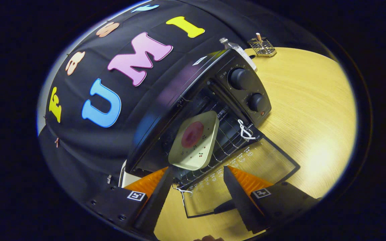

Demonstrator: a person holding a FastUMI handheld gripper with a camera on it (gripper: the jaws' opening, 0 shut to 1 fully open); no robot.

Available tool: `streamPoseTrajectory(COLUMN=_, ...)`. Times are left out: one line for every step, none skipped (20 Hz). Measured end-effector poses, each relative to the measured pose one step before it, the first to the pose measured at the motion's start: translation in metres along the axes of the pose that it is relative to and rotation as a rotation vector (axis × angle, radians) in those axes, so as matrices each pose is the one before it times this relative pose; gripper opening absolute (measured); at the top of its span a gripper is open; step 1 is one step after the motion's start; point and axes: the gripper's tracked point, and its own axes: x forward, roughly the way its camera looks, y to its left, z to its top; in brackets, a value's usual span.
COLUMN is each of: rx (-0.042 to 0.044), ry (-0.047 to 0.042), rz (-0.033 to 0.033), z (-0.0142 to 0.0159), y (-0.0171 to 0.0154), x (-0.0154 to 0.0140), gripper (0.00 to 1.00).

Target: Open the toaster oven, put the food inside, and close the toaster oven door.

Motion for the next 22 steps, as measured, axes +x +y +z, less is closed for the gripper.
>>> streamPoseTrajectory(rx=-0.02427, ry=0.00614, rz=-0.00242, z=-0.00135, y=-0.00072, x=-0.00693, gripper=0.99)
streamPoseTrajectory(rx=-0.03164, ry=-0.00135, rz=-0.00244, z=0.00002, y=-0.00151, x=-0.00733, gripper=0.99)
streamPoseTrajectory(rx=-0.03779, ry=-0.00178, rz=-0.00679, z=0.0, y=-0.00192, x=-0.00577, gripper=0.99)
streamPoseTrajectory(rx=-0.04471, ry=0.00749, rz=-0.00704, z=-0.00291, y=-0.00248, x=-0.00771, gripper=0.99)
streamPoseTrajectory(rx=-0.04428, ry=0.01469, rz=-0.01033, z=-0.00459, y=-0.00346, x=-0.00607, gripper=0.99)
streamPoseTrajectory(rx=-0.04407, ry=0.01813, rz=-0.01253, z=-0.00618, y=-0.00323, x=-0.00679, gripper=0.99)
streamPoseTrajectory(rx=-0.04859, ry=0.01947, rz=-0.01633, z=-0.00736, y=-0.00474, x=-0.00568, gripper=0.99)
streamPoseTrajectory(rx=-0.05468, ry=0.01672, rz=-0.01894, z=-0.00921, y=-0.00491, x=-0.00628, gripper=0.99)
streamPoseTrajectory(rx=-0.05914, ry=0.01379, rz=-0.02403, z=-0.00742, y=-0.00583, x=-0.00396, gripper=0.99)
streamPoseTrajectory(rx=-0.06727, ry=0.01184, rz=-0.03201, z=-0.00902, y=-0.00626, x=-0.00444, gripper=0.99)
streamPoseTrajectory(rx=-0.06339, ry=0.01311, rz=-0.03055, z=-0.00855, y=-0.00709, x=-0.00188, gripper=0.99)
streamPoseTrajectory(rx=-0.05078, ry=0.01033, rz=-0.013, z=-0.0098, y=-0.00137, x=-0.00202, gripper=0.99)
streamPoseTrajectory(rx=-0.03755, ry=0.01537, rz=-0.00785, z=-0.00867, y=-0.00099, x=0.00073, gripper=0.99)
streamPoseTrajectory(rx=-0.02685, ry=0.01367, rz=-0.01002, z=-0.00819, y=-0.00094, x=0.0015, gripper=0.99)
streamPoseTrajectory(rx=-0.01953, ry=0.01193, rz=-0.01189, z=-0.00557, y=-0.00175, x=0.00255, gripper=1.0)
streamPoseTrajectory(rx=-0.01016, ry=0.01111, rz=-0.00837, z=-0.00417, y=-0.00154, x=0.00379, gripper=1.0)
streamPoseTrajectory(rx=-0.01134, ry=0.01248, rz=-0.00918, z=-0.0047, y=-0.00064, x=0.0045, gripper=1.0)
streamPoseTrajectory(rx=-0.01258, ry=0.01493, rz=-0.01101, z=-0.00447, y=-0.00038, x=0.00535, gripper=1.0)
streamPoseTrajectory(rx=-0.0184, ry=0.00809, rz=-0.00939, z=-0.00228, y=-0.00051, x=0.00568, gripper=1.0)
streamPoseTrajectory(rx=-0.0185, ry=0.00763, rz=-0.01051, z=-0.00126, y=-0.00073, x=0.00581, gripper=1.0)
streamPoseTrajectory(rx=-0.01681, ry=0.01155, rz=-0.00725, z=-0.00159, y=0.00055, x=0.0073, gripper=1.0)
streamPoseTrajectory(rx=-0.00828, ry=0.01205, rz=-0.00671, z=-0.00244, y=0.00046, x=0.0052, gripper=1.0)
